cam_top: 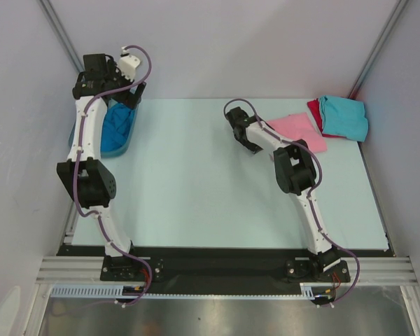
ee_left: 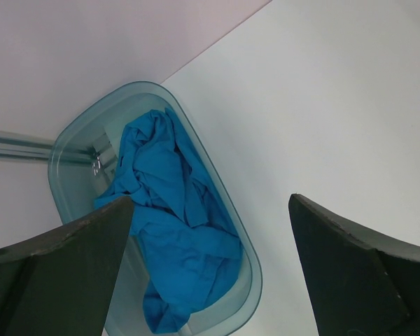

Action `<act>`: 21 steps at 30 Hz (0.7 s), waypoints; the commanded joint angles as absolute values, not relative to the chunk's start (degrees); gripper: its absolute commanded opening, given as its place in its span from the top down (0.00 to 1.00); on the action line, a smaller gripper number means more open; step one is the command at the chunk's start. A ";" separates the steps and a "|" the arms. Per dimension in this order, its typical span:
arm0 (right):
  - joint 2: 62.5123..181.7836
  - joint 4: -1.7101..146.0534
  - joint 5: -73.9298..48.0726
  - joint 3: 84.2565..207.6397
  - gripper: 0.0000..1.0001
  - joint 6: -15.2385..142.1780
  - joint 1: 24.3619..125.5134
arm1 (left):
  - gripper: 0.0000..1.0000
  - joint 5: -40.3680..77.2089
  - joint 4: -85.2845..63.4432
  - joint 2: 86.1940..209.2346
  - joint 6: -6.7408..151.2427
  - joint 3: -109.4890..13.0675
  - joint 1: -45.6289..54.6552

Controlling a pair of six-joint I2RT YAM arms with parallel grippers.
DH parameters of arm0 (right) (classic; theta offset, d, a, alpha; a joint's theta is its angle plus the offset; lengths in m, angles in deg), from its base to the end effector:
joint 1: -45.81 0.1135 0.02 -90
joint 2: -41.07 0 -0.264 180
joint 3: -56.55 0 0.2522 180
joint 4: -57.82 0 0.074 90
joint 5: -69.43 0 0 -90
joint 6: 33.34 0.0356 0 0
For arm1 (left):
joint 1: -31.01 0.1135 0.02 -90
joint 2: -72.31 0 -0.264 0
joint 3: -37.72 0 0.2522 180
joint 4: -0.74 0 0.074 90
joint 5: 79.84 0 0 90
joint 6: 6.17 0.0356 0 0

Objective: Fold and stack the t-shirts
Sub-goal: Neatly place the folded tshirt to the corner

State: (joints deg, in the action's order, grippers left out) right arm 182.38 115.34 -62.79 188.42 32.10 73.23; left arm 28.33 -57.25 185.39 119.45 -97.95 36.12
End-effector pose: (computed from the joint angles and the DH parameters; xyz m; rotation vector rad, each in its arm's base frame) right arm 0.4674 0.2155 0.1448 -0.9415 2.3913 -0.9758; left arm 0.4435 0.0285 0.3908 0.7359 2.0247 0.0638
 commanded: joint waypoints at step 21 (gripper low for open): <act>182.05 116.31 -55.20 181.41 0.94 34.07 69.37 | 0.00 28.62 -56.53 185.51 121.10 -102.69 37.08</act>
State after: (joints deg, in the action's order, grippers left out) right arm 180.70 113.55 -60.38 182.49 32.60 70.21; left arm 28.33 -57.23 185.65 119.93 -99.63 36.47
